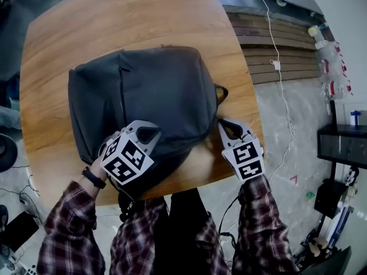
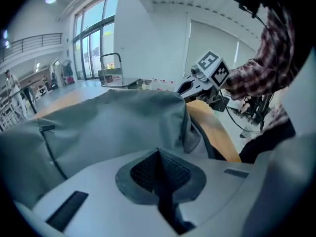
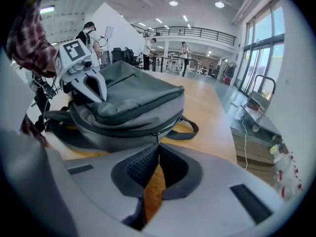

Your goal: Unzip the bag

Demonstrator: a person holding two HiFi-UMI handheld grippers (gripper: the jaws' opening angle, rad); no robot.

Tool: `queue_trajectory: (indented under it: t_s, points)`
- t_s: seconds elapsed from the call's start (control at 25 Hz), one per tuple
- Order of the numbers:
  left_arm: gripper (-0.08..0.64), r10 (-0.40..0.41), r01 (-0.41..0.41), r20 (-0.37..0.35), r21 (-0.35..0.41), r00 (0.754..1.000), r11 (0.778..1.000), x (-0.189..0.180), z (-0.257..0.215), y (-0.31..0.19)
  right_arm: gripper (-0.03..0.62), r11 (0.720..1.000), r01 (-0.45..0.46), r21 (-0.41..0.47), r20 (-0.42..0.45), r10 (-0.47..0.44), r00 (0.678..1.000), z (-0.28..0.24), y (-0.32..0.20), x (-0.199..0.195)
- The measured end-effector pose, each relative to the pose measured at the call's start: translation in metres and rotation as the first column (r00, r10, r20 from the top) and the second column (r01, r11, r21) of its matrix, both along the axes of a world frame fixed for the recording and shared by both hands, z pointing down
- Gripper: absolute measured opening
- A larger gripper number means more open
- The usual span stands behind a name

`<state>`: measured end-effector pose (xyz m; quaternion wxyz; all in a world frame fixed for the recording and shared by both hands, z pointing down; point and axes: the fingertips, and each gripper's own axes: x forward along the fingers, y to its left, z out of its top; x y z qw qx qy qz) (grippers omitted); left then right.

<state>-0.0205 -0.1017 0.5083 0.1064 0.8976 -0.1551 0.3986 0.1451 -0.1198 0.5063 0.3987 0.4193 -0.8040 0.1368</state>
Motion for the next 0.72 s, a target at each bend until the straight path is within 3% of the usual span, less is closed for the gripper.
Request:
queue_trajectory:
  t_s: [0.28,0.6,0.72]
  points:
    - [0.009,-0.119,0.108,-0.085,-0.121,0.989,0.987,0.024,0.003,-0.009,0.015,0.996,-0.092,-0.009,0.047,0.092,0.995,0.0,-0.029,0.011]
    - [0.009,-0.229,0.217,-0.086,-0.125,0.97,0.968,0.024,0.007,-0.027,0.017,0.976,-0.21,-0.051,0.124,0.215,0.969,-0.001,0.015,0.0]
    - [0.009,-0.245,0.233,-0.081,-0.134,0.966,0.963,0.024,0.008,-0.029,0.016,0.966,-0.242,-0.095,0.204,0.257,0.945,-0.002,0.039,-0.019]
